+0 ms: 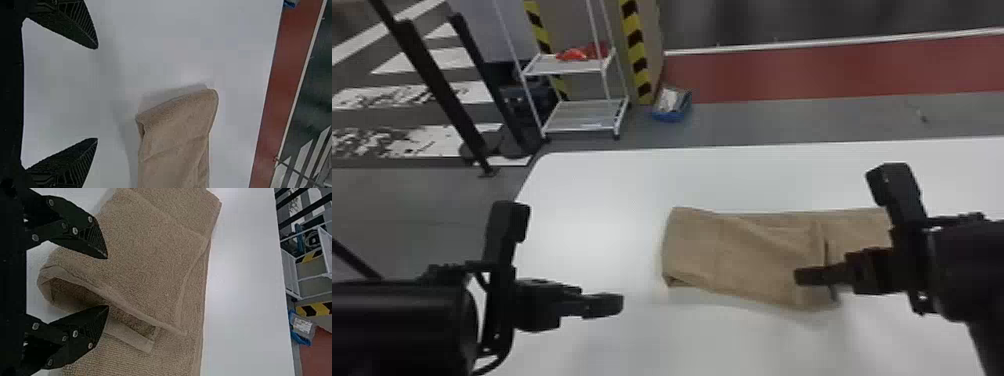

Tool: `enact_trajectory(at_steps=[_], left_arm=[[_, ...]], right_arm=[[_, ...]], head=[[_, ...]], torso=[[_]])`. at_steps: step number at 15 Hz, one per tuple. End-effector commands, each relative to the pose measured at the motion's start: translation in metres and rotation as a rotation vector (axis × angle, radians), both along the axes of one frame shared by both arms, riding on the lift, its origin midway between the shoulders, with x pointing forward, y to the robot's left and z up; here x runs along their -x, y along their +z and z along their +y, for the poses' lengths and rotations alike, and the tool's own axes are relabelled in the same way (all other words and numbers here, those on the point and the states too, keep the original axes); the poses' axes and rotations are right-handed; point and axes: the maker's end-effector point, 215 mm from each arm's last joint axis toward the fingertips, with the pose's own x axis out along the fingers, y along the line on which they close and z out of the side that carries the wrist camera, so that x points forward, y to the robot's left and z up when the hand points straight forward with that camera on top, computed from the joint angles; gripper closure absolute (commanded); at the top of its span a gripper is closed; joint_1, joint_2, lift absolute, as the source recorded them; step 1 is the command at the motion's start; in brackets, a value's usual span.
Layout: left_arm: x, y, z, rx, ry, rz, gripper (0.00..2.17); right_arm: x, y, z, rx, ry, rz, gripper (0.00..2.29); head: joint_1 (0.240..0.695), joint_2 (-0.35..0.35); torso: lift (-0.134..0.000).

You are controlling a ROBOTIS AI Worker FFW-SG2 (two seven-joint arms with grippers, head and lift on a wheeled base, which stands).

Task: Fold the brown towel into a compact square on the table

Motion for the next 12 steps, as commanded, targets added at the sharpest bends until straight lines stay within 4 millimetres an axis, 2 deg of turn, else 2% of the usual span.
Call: enact_trajectory(at_steps=[1,4,5,6,10,12], left_arm=[[-0.001,-0.002,0.001,0.0,0.0,0.002,0.05],[-0.003,-0.004,0.002,-0.003,-0.002,0.0,0.05],[-0.005,-0.004,0.002,-0.005,-0.002,-0.003,0.05],[-0.006,-0.004,0.003,-0.006,-0.001,-0.006,0.06],[-0.008,-0.006,0.005,-0.007,0.001,-0.003,0.07],[-0.009,-0.007,0.006,-0.008,0.002,-0.001,0.07]], right_arm=[[-0.001,0.002,0.003,-0.003,0.007,-0.008,0.55],[-0.002,0.002,0.005,-0.005,0.012,-0.013,1.03],[-0.002,0.002,0.004,-0.005,0.011,-0.012,1.26],[0.0,0.001,0.003,-0.005,0.008,-0.01,1.36],[0.014,0.006,0.003,-0.027,0.003,-0.025,1.36],[0.023,0.002,0.001,-0.039,-0.001,-0.017,1.36]], head=[[0.695,0.205],[0.695,0.209],[0.695,0.209],[0.695,0.21],[0.695,0.213],[0.695,0.217]], torso=[[-0.125],[-0.125],[-0.125],[-0.125],[-0.125],[-0.125]])
